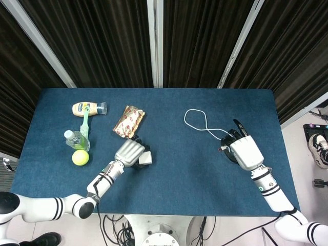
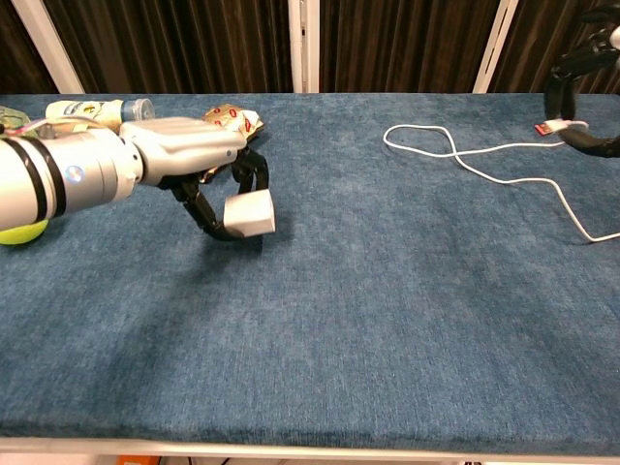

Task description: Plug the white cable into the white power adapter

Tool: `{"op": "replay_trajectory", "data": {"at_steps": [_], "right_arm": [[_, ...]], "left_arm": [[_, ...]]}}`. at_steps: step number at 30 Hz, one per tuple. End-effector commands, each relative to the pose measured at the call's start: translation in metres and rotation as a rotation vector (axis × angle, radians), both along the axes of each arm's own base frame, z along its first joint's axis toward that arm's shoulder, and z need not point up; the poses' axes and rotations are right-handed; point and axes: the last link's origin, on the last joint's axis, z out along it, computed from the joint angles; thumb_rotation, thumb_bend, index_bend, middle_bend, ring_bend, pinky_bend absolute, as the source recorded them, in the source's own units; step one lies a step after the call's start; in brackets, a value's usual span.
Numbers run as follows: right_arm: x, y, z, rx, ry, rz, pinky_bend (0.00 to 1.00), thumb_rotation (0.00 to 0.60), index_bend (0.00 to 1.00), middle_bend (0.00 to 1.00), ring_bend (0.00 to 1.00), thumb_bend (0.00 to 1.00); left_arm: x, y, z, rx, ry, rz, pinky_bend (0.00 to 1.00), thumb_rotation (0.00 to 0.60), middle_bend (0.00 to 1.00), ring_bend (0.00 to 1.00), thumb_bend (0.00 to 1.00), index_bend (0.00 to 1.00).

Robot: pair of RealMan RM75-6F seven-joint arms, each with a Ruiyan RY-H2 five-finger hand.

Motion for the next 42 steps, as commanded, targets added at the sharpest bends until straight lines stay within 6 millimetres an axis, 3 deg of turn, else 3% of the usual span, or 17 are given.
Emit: {"op": "replay_trajectory", "data": {"at_steps": [1, 12, 22, 42], "right_arm": [[0.015, -0.007, -0.011, 0.033, -0.009, 0.006, 0.01, 0.6, 0.66, 0.54, 0.3, 0.36], [0.084, -0.035, -0.058, 0.183, -0.065, -0.037, 0.01, 0.6, 0.68, 0.54, 0.31, 0.37], [0.129, -0.049, -0.091, 0.22, -0.11, -0.104, 0.01, 0.6, 0.68, 0.55, 0.32, 0.37], [0.151, -0.061, -0.111, 0.215, -0.137, -0.197, 0.0, 0.6, 0.69, 0.55, 0.32, 0.37]], "left_arm": [[0.009, 0.003, 0.004, 0.02, -0.008, -0.006, 0.17, 0.5, 0.43, 0.28, 0.27, 0.42], [0.047, 0.01, 0.014, 0.094, 0.029, -0.03, 0.18, 0.499, 0.47, 0.33, 0.26, 0.42], [0.073, 0.016, 0.02, 0.123, 0.031, 0.03, 0.18, 0.495, 0.48, 0.34, 0.25, 0.42], [0.091, 0.017, 0.012, 0.125, 0.056, 0.038, 0.19, 0.491, 0.48, 0.34, 0.24, 0.42]]}}
